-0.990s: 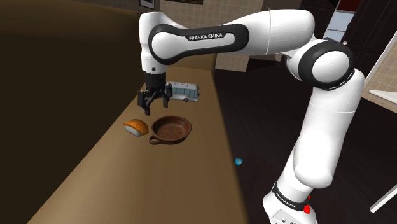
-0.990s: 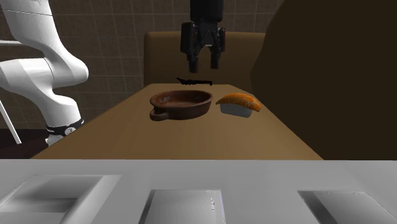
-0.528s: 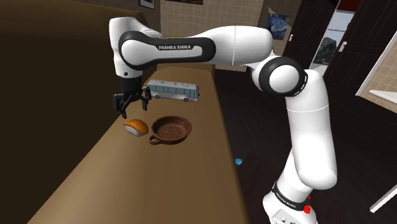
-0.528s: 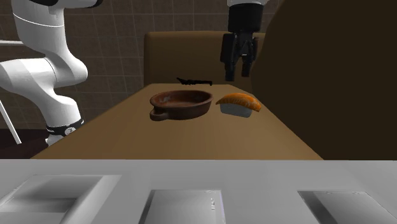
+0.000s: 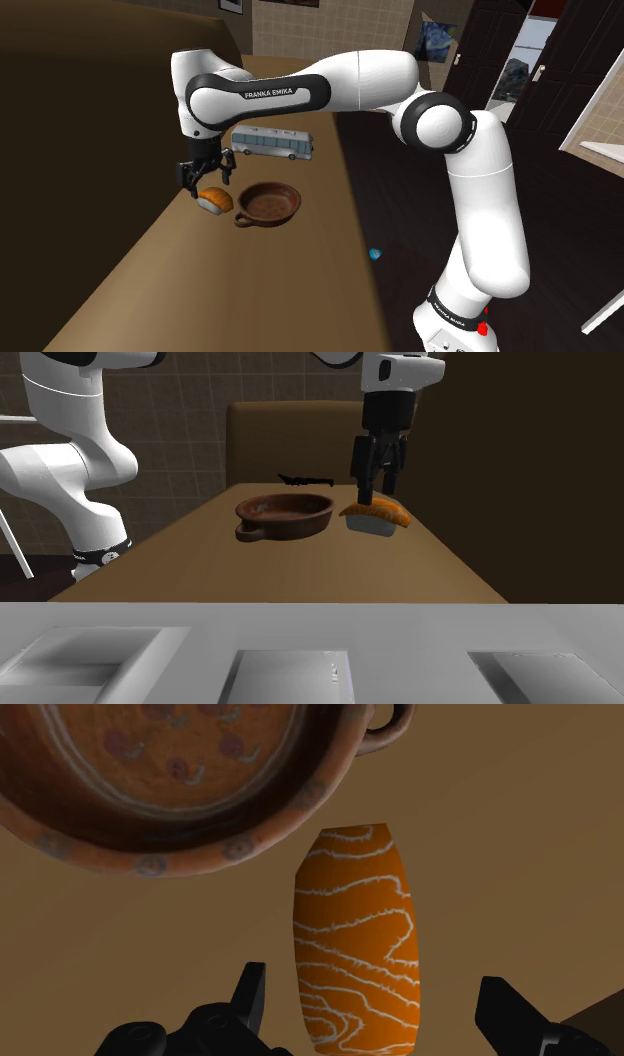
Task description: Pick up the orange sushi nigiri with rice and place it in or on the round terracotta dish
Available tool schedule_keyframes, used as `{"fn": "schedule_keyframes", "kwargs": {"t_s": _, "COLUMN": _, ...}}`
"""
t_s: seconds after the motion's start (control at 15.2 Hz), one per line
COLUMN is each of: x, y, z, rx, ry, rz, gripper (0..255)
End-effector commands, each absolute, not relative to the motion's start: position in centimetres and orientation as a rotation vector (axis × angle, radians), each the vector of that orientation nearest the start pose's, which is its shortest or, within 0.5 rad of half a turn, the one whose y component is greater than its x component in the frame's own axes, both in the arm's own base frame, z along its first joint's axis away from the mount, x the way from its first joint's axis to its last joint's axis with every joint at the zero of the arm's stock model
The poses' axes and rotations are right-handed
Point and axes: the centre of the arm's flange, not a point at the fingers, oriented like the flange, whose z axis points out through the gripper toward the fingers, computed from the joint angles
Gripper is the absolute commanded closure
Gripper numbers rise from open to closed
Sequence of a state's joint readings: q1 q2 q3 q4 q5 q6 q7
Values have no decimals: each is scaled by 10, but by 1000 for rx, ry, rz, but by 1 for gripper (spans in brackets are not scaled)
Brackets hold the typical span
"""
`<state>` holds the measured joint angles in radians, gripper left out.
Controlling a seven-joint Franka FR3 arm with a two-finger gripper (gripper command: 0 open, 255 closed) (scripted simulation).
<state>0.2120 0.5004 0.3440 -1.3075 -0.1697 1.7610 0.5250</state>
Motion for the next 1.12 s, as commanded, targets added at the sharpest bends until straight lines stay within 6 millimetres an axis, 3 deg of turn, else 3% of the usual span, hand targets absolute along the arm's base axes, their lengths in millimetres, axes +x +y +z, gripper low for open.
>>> {"fn": "schedule_keyframes", "kwargs": {"t_s": 0.0, "x": 624, "y": 312, "z": 461, "rx": -3154, "ry": -43, "rz": 22, "gripper": 0}}
{"fn": "schedule_keyframes", "kwargs": {"t_s": 0.4, "x": 624, "y": 312, "z": 461, "rx": -3154, "ry": -43, "rz": 22, "gripper": 0}}
{"fn": "schedule_keyframes", "kwargs": {"t_s": 0.46, "x": 624, "y": 312, "z": 461, "rx": -3154, "ry": -43, "rz": 22, "gripper": 255}}
{"fn": "schedule_keyframes", "kwargs": {"t_s": 1.06, "x": 624, "y": 312, "z": 461, "rx": -3154, "ry": -43, "rz": 22, "gripper": 255}}
